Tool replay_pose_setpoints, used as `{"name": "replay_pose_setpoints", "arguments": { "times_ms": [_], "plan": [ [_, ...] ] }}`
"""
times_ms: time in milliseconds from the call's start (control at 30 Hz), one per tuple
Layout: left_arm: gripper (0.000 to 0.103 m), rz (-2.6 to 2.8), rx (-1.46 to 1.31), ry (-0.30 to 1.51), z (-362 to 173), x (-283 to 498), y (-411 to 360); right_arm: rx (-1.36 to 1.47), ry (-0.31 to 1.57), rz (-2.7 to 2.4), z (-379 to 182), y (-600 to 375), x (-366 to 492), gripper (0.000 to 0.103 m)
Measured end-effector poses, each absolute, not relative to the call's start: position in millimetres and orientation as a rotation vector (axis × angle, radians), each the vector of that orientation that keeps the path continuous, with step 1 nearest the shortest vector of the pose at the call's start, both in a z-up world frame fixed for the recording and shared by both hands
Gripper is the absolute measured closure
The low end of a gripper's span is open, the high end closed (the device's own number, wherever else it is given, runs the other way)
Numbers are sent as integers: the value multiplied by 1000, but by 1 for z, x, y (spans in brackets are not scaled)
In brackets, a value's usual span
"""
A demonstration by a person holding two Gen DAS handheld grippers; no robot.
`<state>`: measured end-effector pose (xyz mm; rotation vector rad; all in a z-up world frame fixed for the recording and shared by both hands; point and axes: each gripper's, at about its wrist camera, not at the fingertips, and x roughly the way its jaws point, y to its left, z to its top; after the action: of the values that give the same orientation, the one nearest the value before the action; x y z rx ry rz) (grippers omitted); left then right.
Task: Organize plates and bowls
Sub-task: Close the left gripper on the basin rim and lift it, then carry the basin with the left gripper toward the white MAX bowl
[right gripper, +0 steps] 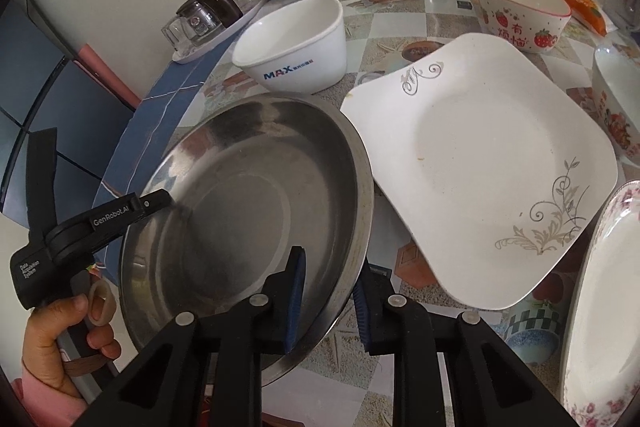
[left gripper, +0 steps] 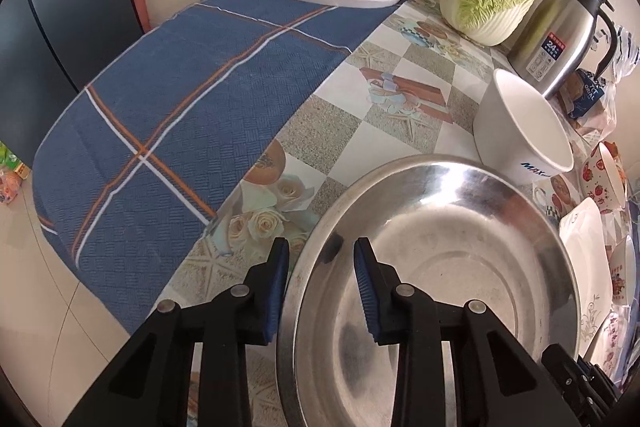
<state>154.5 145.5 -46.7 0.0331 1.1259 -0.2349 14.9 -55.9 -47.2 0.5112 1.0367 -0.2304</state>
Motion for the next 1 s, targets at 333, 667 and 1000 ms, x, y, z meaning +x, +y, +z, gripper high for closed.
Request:
{"name": "replay_pose_setpoints", "arguments": {
  "times_ms": [333, 667, 1000],
  "plan": [
    [68, -210, 38, 1093, -15, 139, 142, 518, 978, -185, -23, -59, 2, 78],
    [68, -221, 73, 1043, 21, 127, 107, 523, 873, -181, 12, -82, -19, 78],
    [68, -324, 72, 1006, 46, 116, 45, 509, 769, -267, 35, -114, -59, 78]
  ]
}}
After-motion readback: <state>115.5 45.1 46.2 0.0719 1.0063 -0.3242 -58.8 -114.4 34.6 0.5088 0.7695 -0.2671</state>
